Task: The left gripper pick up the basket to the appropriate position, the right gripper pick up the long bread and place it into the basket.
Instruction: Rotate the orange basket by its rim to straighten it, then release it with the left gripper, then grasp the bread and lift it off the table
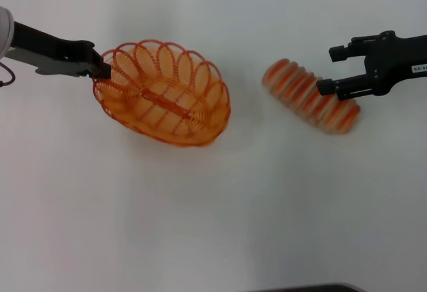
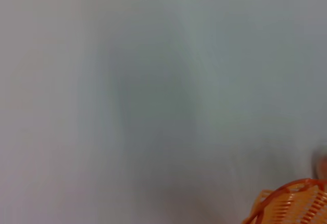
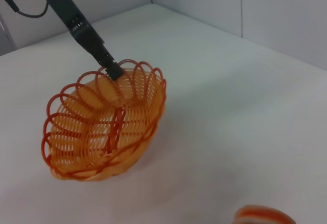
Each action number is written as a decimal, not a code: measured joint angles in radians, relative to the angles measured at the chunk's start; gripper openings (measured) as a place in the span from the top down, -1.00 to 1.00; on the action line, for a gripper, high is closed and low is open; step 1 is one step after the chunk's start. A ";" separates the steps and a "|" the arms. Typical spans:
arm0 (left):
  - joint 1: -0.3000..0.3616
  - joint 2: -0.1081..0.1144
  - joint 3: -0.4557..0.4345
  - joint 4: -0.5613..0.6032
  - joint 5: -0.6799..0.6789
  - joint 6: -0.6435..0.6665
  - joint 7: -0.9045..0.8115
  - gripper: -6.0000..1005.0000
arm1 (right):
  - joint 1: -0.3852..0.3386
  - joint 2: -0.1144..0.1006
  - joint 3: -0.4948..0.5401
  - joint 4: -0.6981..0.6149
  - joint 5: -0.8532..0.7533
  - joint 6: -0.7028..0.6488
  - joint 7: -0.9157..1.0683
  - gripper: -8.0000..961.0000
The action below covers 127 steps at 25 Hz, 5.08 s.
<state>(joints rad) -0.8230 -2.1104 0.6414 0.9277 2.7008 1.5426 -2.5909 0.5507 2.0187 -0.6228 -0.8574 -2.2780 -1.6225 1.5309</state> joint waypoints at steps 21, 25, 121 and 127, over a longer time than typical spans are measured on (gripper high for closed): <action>0.112 -0.041 -0.064 -0.028 -0.109 -0.111 -0.026 0.83 | 0.010 -0.001 0.048 0.000 0.004 0.045 0.044 -0.72; 0.121 -0.048 -0.059 -0.034 -0.109 -0.153 -0.032 0.83 | 0.011 0.001 0.046 0.000 0.005 0.059 0.040 -0.72; 0.221 -0.038 0.031 0.186 -0.428 -0.144 0.369 -0.25 | 0.023 0.006 0.052 0.000 0.017 0.099 0.046 -0.72; 0.241 -0.036 0.022 0.194 -0.534 -0.017 0.641 -0.25 | 0.020 0.006 0.052 0.000 0.017 0.099 0.041 -0.72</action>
<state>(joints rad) -0.5824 -2.1466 0.6634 1.1222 2.1670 1.5256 -1.9503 0.5705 2.0248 -0.5706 -0.8574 -2.2611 -1.5232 1.5723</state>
